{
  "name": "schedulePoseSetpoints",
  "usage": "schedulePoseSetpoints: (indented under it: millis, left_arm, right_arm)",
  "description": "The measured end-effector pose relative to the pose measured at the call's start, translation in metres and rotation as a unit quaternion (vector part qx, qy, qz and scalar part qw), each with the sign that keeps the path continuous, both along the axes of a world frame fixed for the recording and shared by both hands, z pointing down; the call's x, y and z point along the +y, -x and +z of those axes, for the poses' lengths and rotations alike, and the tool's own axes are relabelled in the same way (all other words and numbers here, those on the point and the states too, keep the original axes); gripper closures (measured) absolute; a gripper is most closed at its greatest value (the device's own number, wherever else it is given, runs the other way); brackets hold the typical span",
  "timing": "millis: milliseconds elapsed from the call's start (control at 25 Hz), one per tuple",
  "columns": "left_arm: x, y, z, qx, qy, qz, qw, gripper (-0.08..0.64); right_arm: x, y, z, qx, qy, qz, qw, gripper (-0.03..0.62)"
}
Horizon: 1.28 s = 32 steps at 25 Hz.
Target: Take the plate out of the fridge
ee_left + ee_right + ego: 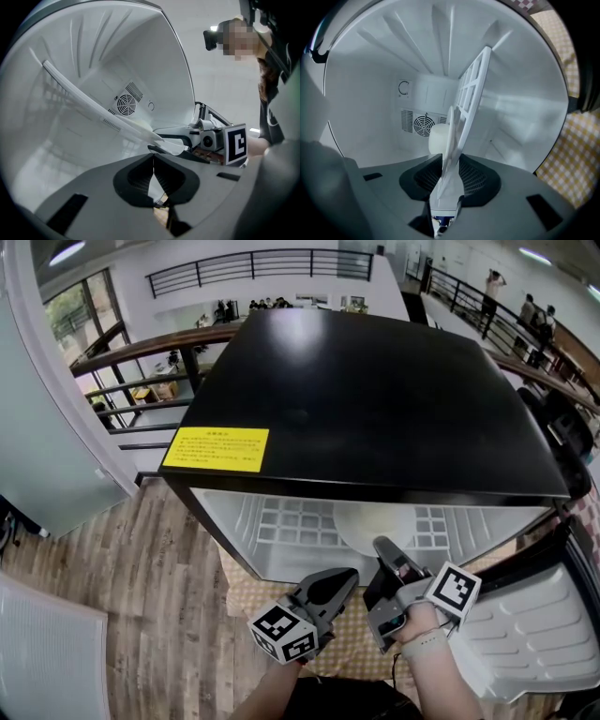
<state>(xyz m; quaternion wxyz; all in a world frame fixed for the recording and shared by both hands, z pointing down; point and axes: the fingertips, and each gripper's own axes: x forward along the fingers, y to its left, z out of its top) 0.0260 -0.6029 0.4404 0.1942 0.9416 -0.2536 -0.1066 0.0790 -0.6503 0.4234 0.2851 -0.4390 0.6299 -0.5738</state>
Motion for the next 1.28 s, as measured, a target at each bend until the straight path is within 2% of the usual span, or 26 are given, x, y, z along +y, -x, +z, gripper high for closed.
schedulePoseSetpoints:
  millis: [200,440,600,800,1120,1280]
  left_arm:
    - [0.003,0.001,0.001,-0.001,0.001,0.003,1.0000,0.551]
    - [0.008,0.003,-0.002,0.000,-0.001,0.005,1.0000,0.551]
    - [0.009,0.008,-0.004,0.001,-0.002,0.002,1.0000,0.551]
    - [0.015,0.007,-0.005,-0.001,-0.003,0.006,1.0000,0.551]
    - [0.018,0.011,-0.003,-0.002,-0.001,0.003,1.0000,0.551]
    - [0.018,0.012,-0.003,-0.001,-0.001,0.002,1.0000,0.551]
  right_arm:
    - [0.008,-0.002,-0.001,0.005,0.009,0.008,1.000,0.486]
    - [0.017,-0.003,-0.004,-0.012,0.016,0.020,1.000,0.494]
    - [0.020,-0.002,-0.007,-0.027,0.006,0.019,0.999,0.535]
    - [0.024,0.000,-0.010,-0.037,-0.005,0.025,0.999,0.543]
    - [0.042,0.007,-0.011,-0.049,0.001,0.024,0.998,0.543]
    - [0.044,0.007,-0.010,-0.041,-0.008,0.019,0.999,0.541]
